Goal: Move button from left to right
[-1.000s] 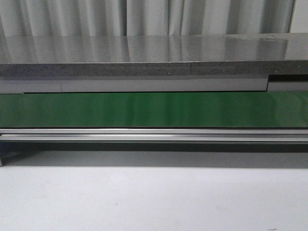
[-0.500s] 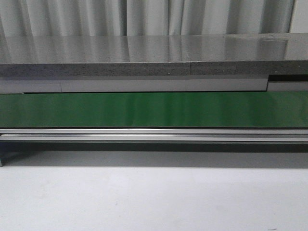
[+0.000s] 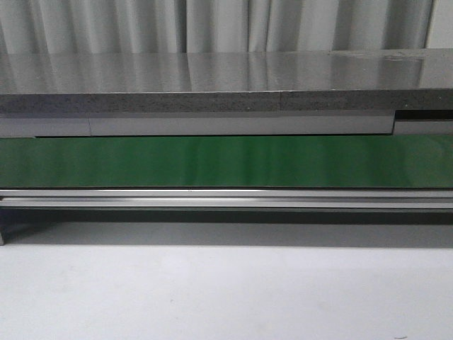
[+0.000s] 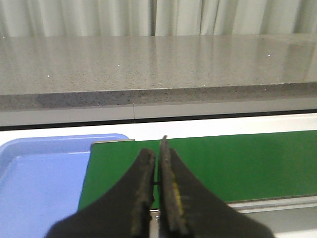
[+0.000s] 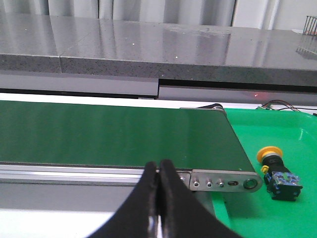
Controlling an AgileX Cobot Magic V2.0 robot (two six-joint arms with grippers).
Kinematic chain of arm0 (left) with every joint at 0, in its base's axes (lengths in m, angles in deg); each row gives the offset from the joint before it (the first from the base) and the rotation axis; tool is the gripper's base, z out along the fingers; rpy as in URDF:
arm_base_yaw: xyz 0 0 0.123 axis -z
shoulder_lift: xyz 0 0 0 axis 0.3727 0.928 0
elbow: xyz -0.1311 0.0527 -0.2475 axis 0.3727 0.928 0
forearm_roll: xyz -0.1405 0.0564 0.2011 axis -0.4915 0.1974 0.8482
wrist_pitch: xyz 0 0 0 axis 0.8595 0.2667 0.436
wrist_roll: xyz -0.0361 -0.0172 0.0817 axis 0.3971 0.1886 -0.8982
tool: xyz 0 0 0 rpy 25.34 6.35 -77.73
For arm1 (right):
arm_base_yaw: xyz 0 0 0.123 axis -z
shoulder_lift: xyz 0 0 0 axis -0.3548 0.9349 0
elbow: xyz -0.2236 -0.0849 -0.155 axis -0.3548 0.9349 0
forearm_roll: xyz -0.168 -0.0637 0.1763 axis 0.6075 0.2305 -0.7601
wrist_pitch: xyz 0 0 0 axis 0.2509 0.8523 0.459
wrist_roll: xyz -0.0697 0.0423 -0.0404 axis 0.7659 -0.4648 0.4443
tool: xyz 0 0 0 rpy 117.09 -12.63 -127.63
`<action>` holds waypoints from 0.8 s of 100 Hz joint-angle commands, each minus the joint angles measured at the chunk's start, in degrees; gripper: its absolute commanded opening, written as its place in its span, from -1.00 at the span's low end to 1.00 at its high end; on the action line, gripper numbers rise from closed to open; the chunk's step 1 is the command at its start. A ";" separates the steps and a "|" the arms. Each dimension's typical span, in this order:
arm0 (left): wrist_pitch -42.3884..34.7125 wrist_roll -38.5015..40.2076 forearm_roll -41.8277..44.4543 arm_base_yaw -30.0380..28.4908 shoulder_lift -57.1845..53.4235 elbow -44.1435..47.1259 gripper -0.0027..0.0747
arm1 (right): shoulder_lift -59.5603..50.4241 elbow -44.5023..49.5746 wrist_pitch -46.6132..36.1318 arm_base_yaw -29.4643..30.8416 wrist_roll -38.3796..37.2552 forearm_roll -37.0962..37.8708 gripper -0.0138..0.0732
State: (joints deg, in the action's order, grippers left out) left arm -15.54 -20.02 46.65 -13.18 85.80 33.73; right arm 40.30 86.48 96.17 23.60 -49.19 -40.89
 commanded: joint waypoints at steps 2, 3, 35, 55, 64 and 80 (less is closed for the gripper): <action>-6.05 1.91 4.57 0.36 0.07 -0.78 -0.92 | -0.85 0.00 -4.53 0.33 0.05 0.07 -0.96; -6.20 2.31 5.22 0.36 0.07 -0.58 -0.92 | -0.85 0.00 -4.53 0.33 0.05 0.07 -0.96; -7.11 9.38 9.92 0.36 -8.34 7.39 -0.92 | -0.85 0.00 -4.53 0.33 0.05 0.07 -0.96; -7.11 9.38 9.66 0.36 -15.78 13.64 -0.92 | -0.85 0.00 -4.53 0.33 0.05 0.07 -0.96; -7.11 9.38 9.38 0.36 -18.76 15.81 -0.92 | -0.85 0.00 -4.53 0.33 0.05 0.07 -0.96; -7.57 9.38 9.11 -0.51 -20.02 17.41 -0.92 | -0.85 0.00 -4.53 0.33 0.05 0.07 -0.96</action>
State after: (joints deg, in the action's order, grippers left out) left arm -18.47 -11.25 56.18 -13.30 67.76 48.84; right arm 40.30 86.48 96.17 23.60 -49.19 -40.89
